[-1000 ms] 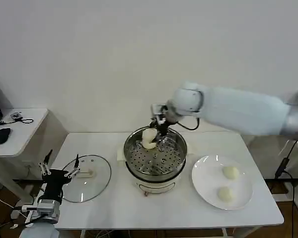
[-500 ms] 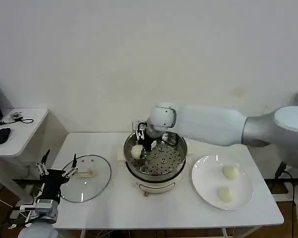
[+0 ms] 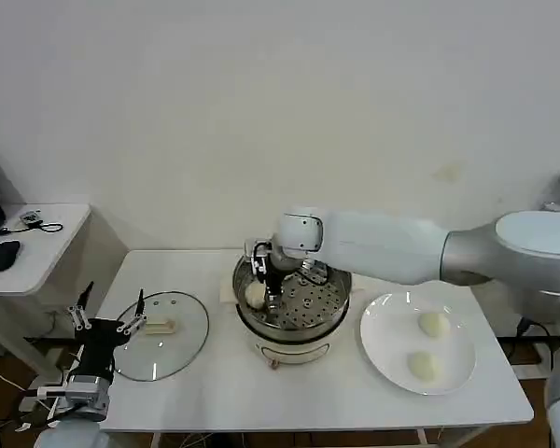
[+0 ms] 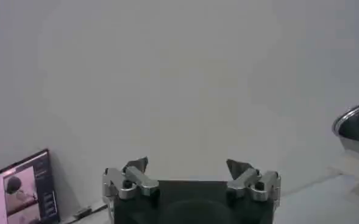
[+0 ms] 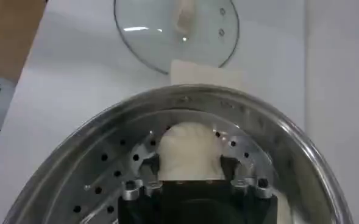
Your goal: Take steamed baozi put them in steamer then cover it.
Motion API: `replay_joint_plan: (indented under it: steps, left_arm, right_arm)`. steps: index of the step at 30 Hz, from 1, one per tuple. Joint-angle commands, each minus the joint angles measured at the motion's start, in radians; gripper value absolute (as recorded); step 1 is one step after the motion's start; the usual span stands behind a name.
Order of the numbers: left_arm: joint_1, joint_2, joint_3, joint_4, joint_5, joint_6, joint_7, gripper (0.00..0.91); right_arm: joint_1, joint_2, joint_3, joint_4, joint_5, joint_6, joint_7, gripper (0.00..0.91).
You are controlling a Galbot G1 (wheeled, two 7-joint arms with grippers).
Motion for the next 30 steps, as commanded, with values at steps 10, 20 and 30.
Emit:
replay_joint_plan:
  steps: [10, 20, 30]
  left_arm:
    - [0.001, -0.008, 0.021, 0.012, 0.001, -0.001, 0.000, 0.907]
    - [0.013, -0.010, 0.037, 0.003, 0.005, -0.002, 0.000, 0.907]
    - [0.029, -0.018, 0.040, 0.012, 0.016, -0.014, -0.001, 0.907]
  right_arm:
    - [0.354, -0.473, -0.074, 0.386, -0.043, 0.089, -0.122, 0.907]
    - [0.404, -0.938, -0.189, 0.581, -0.356, 0.262, -0.278, 0.907]
    - [-0.238, -1.208, 0.282, 0.582, -0.680, 0.403, -0.295, 0.907]
